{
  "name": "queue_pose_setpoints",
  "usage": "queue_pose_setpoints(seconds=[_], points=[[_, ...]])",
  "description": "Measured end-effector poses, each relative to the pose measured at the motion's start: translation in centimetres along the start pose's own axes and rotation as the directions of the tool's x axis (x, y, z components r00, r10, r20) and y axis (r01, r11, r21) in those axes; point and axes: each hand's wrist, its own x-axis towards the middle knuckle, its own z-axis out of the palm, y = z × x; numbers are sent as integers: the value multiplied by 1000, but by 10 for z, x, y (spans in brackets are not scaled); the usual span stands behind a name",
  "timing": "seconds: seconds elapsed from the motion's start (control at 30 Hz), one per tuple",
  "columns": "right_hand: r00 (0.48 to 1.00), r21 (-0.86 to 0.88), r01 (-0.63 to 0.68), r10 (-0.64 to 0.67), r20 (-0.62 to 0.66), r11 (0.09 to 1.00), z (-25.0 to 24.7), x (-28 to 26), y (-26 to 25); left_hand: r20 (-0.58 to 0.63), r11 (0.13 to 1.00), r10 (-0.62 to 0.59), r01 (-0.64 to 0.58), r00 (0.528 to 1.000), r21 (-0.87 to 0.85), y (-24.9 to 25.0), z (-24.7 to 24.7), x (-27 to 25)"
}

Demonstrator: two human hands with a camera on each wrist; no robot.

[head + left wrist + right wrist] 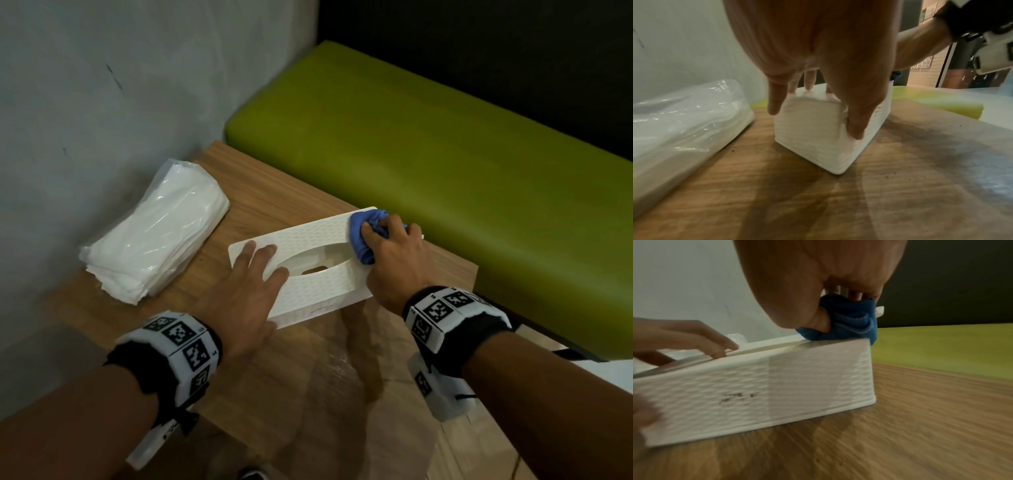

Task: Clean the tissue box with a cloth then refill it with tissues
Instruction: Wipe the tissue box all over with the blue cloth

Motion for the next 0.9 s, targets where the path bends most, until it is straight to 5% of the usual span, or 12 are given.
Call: queue_pose_setpoints(seconds=[0.17, 0.33, 0.57, 0.8, 0.9], points=[[964, 8, 261, -261, 55, 965, 0, -24, -10, -22, 994, -26, 23, 999, -105, 0, -9, 4], [911, -127, 403, -384, 149, 906, -27, -29, -19, 45, 979, -11, 20, 999, -204, -9, -35, -1], [878, -204, 478, -462, 124, 854, -35, -27, -33, 101, 945, -10, 43, 995, -323, -13, -65, -1], [871, -249, 461, -488, -56, 852, -17, -35, -36, 231, 913, -26, 117, 973, -392, -15, -74, -6], [889, -220, 427, -452, -76, 877, -20, -32, -37, 158, 909, -16, 81, 987, -409, -13, -74, -12]])
